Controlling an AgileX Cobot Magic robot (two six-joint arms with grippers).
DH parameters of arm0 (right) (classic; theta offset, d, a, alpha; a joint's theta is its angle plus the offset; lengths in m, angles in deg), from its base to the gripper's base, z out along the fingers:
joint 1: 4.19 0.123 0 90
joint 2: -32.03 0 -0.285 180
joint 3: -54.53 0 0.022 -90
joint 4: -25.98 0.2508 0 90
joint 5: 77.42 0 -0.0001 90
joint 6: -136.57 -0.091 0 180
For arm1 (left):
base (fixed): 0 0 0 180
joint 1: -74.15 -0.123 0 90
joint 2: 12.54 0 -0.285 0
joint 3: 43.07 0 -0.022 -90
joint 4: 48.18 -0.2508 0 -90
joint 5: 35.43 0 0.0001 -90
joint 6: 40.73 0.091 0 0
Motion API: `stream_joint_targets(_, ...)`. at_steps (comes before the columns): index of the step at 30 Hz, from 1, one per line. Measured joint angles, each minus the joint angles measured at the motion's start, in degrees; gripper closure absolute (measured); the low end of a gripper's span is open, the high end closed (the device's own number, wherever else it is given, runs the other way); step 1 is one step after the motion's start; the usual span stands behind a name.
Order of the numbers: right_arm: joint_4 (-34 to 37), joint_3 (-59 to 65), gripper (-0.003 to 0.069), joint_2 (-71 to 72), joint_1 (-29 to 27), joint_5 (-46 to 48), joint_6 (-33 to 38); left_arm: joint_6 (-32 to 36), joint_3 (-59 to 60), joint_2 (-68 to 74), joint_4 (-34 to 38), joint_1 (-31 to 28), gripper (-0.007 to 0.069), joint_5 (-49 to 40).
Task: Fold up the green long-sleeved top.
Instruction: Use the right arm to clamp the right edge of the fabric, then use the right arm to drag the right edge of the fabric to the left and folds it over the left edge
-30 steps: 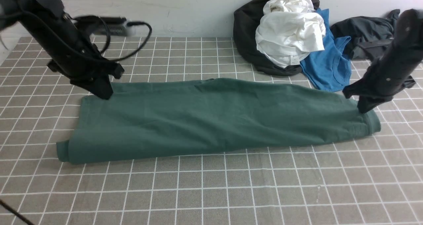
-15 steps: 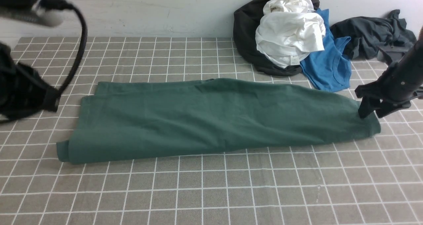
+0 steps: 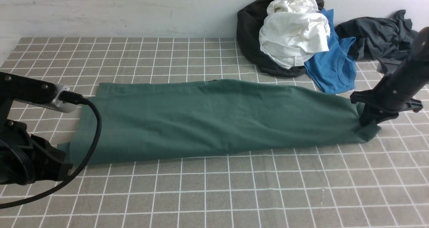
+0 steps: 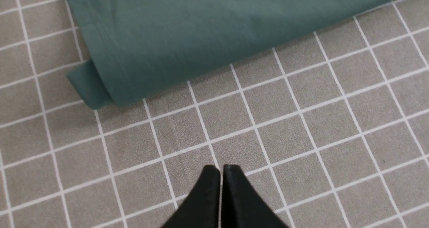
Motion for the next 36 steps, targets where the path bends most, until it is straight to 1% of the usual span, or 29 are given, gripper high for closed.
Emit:
stream_joint_targets(1,-0.1,0.2,0.0617,1.1,0.0,0.5,1.1,0.0,0.0,0.1,0.0,0.0,0.0631,0.0)
stream_joint_targets(4,-2.7,0.5,0.0617,4.0,-0.1,2.0,2.1,0.0,0.0,0.1,0.0,0.0,0.0631,-0.2)
stream_joint_targets(5,-5.2,0.5,0.0617,5.9,-0.1,3.7,2.1,0.0,0.0,0.1,0.0,0.0,0.0631,-0.4)
stream_joint_targets(6,-9.7,0.5,0.0617,8.6,-0.1,6.2,1.4,0.0,0.0,0.1,0.1,0.0,0.0631,-0.7)
stream_joint_targets(7,-10.3,0.5,0.0617,9.0,-0.1,6.2,1.2,0.0,0.0,0.1,0.1,0.0,0.0631,-0.7)
stream_joint_targets(8,-15.7,0.5,0.0617,11.1,-0.4,8.1,-1.2,0.0,0.0,0.1,0.7,0.0,0.0631,-0.7)
stream_joint_targets(9,-18.8,0.5,0.0617,12.6,-0.7,8.8,-2.8,0.0,0.0,0.1,1.2,0.0,0.0631,-0.7)
stream_joint_targets(10,-19.4,0.5,0.0617,12.9,-0.7,8.9,-3.1,0.0,0.0,0.1,1.3,0.0,0.0631,-0.7)
stream_joint_targets(12,-23.7,0.5,0.0617,16.8,-0.9,9.3,-6.2,0.0,0.0,0.1,2.8,0.0,0.0631,-0.7)
stream_joint_targets(14,-23.4,0.5,0.0617,19.1,-0.4,9.2,-7.5,0.0,0.0,0.1,3.6,0.0,0.0631,-0.6)
stream_joint_targets(17,-20.4,0.5,0.0617,21.4,1.8,7.7,-8.1,0.0,0.0,0.1,4.1,0.0,0.0631,-0.4)
stream_joint_targets(20,-10.6,0.5,0.0617,22.9,8.4,2.6,-8.3,0.0,0.0,0.1,4.4,0.0,0.0631,0.0)
stream_joint_targets(21,-6.0,0.5,0.0617,22.8,11.5,0.2,-8.3,0.0,0.0,0.1,4.6,0.0,0.0631,0.5)
stream_joint_targets(22,-5.2,0.5,0.0617,22.8,12.0,-0.3,-8.3,0.0,0.0,0.1,4.6,0.0,0.0631,0.5)
stream_joint_targets(23,0.9,0.5,0.0617,22.0,16.5,-4.3,-7.2,0.0,0.0,0.1,5.2,0.0,0.0631,0.9)
stream_joint_targets(24,2.4,0.5,0.0617,21.8,17.7,-4.8,-6.9,0.0,0.0,0.1,5.3,0.0,0.0631,0.9)
stream_joint_targets(27,14.4,0.5,0.0617,17.3,27.8,-14.1,-1.5,0.0,0.0,0.1,6.6,0.0,0.0631,0.9)
stream_joint_targets(29,19.7,0.5,0.0617,14.0,32.6,-19.6,2.0,0.0,0.0,0.1,7.0,0.0,0.0631,0.9)
stream_joint_targets(32,26.2,0.4,0.0617,8.4,38.6,-26.3,6.7,0.1,0.0,0.1,7.0,0.0,0.0631,0.9)
stream_joint_targets(36,30.3,-3.2,0.0617,1.3,42.0,-29.3,8.5,0.2,0.0,0.1,7.1,0.0,0.0631,0.9)
